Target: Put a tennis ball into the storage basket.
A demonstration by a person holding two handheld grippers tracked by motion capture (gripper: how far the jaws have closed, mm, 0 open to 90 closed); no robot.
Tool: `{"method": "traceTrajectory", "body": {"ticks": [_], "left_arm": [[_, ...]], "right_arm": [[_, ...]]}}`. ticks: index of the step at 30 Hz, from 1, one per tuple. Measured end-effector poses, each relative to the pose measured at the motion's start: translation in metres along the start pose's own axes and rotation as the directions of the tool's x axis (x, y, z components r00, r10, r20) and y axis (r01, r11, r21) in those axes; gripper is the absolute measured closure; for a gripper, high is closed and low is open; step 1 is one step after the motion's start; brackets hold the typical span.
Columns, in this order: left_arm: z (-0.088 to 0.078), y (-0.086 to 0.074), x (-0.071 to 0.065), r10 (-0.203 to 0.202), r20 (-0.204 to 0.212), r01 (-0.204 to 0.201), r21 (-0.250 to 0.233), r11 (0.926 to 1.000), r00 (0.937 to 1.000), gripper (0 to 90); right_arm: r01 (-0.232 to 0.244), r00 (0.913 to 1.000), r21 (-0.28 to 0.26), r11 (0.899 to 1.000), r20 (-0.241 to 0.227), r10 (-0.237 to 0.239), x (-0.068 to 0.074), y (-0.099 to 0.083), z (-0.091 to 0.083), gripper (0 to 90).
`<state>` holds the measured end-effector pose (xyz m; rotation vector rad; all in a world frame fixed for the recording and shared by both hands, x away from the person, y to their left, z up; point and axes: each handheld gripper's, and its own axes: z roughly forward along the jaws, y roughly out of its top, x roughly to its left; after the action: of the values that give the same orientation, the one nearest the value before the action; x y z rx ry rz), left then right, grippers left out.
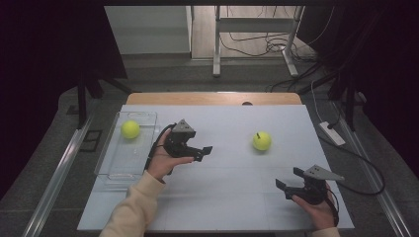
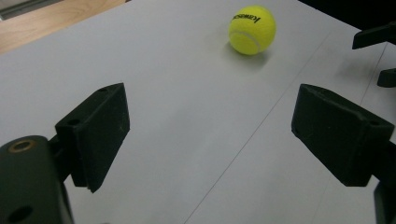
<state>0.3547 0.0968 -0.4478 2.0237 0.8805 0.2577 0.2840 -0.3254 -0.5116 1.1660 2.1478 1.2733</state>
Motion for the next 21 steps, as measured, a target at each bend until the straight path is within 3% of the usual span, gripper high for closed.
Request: {"method": "traceTrajectory", "body": {"ticks": [21], "left_arm": [[0.026, 0.020, -0.006, 0.005, 0.015, -0.006, 0.030, 0.9995, 0.9999, 12.8]], "right_arm": [[-0.001, 1.0000, 0.005, 1.000, -0.002, 0.001, 0.000, 0.000, 0.001, 12.0]]}}
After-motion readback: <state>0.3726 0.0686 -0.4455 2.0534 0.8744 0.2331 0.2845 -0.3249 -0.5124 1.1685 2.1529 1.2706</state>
